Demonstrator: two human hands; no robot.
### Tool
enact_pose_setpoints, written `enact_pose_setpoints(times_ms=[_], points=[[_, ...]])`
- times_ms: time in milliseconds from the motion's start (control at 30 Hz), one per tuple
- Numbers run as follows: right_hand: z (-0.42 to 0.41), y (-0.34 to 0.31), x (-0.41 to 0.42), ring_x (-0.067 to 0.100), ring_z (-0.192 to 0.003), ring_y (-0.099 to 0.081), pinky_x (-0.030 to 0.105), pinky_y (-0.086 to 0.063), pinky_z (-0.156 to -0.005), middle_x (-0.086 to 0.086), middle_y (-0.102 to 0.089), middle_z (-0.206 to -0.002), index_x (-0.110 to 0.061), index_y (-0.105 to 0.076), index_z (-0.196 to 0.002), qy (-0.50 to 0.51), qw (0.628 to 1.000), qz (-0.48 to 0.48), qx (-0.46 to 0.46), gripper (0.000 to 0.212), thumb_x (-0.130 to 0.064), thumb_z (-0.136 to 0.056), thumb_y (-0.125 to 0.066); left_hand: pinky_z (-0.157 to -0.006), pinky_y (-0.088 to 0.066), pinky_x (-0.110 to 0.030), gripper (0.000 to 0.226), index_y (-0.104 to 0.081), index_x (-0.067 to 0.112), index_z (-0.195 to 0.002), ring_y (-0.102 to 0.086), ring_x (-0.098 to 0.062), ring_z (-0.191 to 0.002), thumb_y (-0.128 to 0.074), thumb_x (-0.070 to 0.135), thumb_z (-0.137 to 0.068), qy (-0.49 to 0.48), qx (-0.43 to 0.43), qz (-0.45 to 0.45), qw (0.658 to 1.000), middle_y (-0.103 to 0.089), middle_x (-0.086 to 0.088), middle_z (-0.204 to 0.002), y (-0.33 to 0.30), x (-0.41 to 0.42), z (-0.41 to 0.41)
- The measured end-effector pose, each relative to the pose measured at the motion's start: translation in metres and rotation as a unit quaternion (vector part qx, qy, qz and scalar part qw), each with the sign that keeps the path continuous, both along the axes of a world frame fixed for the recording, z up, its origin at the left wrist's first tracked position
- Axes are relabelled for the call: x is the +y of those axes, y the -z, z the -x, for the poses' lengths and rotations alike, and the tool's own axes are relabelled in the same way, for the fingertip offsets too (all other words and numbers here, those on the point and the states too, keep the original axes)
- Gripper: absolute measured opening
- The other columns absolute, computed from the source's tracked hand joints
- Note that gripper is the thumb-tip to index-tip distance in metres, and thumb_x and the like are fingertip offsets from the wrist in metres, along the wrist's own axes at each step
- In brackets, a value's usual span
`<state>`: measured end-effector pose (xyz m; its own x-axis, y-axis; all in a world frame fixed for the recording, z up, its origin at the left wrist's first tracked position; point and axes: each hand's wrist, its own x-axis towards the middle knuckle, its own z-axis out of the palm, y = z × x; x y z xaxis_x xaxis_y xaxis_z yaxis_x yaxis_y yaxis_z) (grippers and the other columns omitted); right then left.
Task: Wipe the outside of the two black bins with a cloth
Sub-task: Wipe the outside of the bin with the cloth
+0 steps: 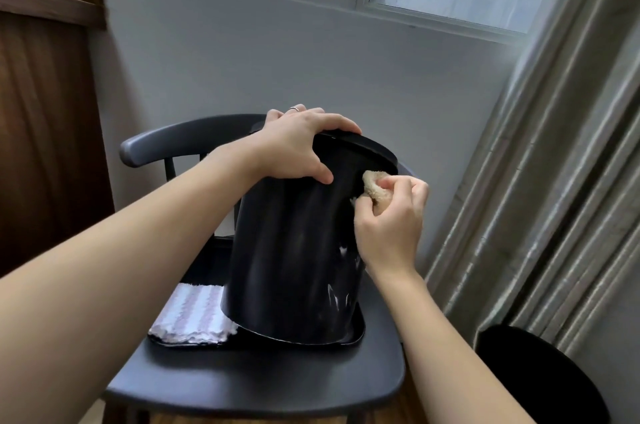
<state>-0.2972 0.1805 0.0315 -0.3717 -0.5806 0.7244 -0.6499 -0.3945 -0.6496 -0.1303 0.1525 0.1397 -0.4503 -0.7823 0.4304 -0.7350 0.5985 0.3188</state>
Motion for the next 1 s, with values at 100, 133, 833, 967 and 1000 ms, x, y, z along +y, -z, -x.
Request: enact_pose_setpoints(times_ms=[100, 133, 833, 967, 1000], points=[[-0.002, 0.005, 0.005, 0.012, -0.111, -0.049, 0.010, -0.036, -0.093, -0.001, -0.041, -0.121, -0.010, -0.061, -0.113, -0.058, 0.998, -0.006, -0.023, 0.035, -0.030, -0.085, -0.051, -0.118, -0.017, -0.041, 0.075, -0.050, 0.053, -0.138, -0.035, -0.013, -0.130, -0.084, 0.025, -0.077, -0.004, -0.001, 0.003, 1.000, -0.055, 0.014, -0.127, 0.000, -0.001, 0.000], [-0.002, 0.007, 0.007, 0.011, -0.115, -0.047, 0.006, -0.034, -0.095, 0.000, -0.042, -0.124, -0.010, -0.062, -0.118, -0.075, 0.997, -0.002, -0.027, 0.039, -0.029, -0.087, -0.049, -0.118, -0.016, -0.040, 0.075, -0.050, 0.053, -0.138, -0.034, -0.013, -0.130, -0.083, 0.025, -0.077, -0.006, 0.002, 0.003, 1.000, -0.055, 0.014, -0.127, 0.001, -0.001, -0.001], [0.016, -0.008, -0.002, -0.005, -0.096, -0.050, -0.002, -0.031, -0.083, -0.008, -0.052, -0.107, -0.031, -0.062, -0.127, -0.065, 0.998, -0.002, 0.002, 0.030, -0.031, -0.097, -0.061, -0.113, -0.019, -0.035, 0.074, -0.052, 0.056, -0.134, -0.033, -0.007, -0.121, -0.083, 0.023, -0.076, 0.005, 0.011, -0.004, 1.000, -0.055, 0.020, -0.124, 0.000, -0.005, -0.002], [0.011, -0.005, 0.002, 0.000, -0.085, -0.050, 0.012, -0.039, -0.077, -0.001, -0.055, -0.099, -0.026, -0.065, -0.123, -0.075, 0.995, 0.029, 0.064, 0.030, -0.039, -0.097, -0.058, -0.111, -0.020, -0.034, 0.073, -0.053, 0.057, -0.130, -0.033, -0.007, -0.120, -0.084, 0.023, -0.074, 0.011, 0.013, -0.003, 1.000, -0.057, 0.022, -0.120, 0.000, -0.007, -0.002], [0.011, -0.006, 0.003, 0.002, -0.085, -0.051, 0.014, -0.040, -0.077, 0.001, -0.058, -0.097, -0.023, -0.067, -0.121, -0.077, 0.993, 0.040, 0.081, 0.027, -0.035, -0.096, -0.062, -0.110, -0.021, -0.034, 0.073, -0.053, 0.057, -0.130, -0.033, -0.006, -0.118, -0.084, 0.022, -0.074, 0.010, 0.013, -0.002, 1.000, -0.057, 0.023, -0.120, 0.000, -0.007, -0.002]])
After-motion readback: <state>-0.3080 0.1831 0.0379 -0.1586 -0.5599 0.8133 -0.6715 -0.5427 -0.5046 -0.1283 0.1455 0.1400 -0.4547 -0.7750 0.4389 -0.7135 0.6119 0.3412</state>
